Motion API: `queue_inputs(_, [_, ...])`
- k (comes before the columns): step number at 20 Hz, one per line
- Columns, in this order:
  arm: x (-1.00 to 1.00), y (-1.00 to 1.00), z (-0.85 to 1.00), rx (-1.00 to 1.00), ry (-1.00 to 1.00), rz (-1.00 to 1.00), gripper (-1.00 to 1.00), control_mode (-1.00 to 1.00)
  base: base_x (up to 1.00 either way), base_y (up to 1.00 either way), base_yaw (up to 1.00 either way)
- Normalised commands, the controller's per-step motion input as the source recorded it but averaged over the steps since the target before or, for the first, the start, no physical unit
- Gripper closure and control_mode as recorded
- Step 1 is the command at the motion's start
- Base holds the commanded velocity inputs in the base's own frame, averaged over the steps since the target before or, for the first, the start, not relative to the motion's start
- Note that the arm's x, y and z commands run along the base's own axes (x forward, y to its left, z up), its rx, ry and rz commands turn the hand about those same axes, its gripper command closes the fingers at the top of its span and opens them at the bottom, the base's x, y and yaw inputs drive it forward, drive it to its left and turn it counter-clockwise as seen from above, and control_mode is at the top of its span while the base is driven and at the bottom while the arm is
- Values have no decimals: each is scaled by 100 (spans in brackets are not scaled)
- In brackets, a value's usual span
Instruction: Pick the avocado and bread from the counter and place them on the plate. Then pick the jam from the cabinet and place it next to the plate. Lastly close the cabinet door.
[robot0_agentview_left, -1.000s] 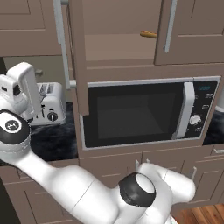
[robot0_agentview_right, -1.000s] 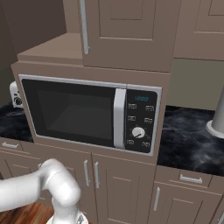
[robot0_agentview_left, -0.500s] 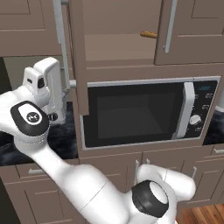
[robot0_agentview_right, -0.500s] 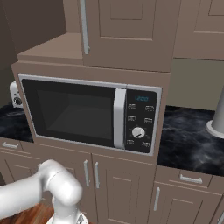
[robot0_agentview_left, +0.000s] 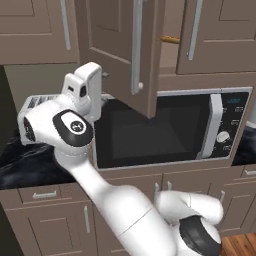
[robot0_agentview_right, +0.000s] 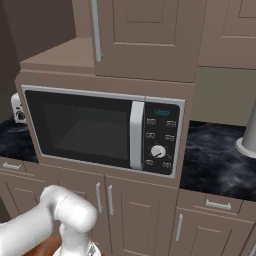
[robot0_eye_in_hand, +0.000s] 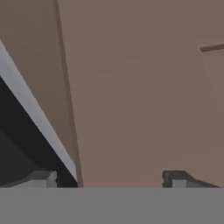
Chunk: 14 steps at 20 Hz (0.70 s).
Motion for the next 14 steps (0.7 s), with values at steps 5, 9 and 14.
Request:
queue_inputs(5, [24,-81,23,-2,-10,0,-100,-100,0,0,0])
queue_inputs(9, [56,-61,36,-3,-9,0,-100,-100,0,0,0])
queue_inputs(14, [81,-50,31,-3,-4,0,-100,-100,0,0,0])
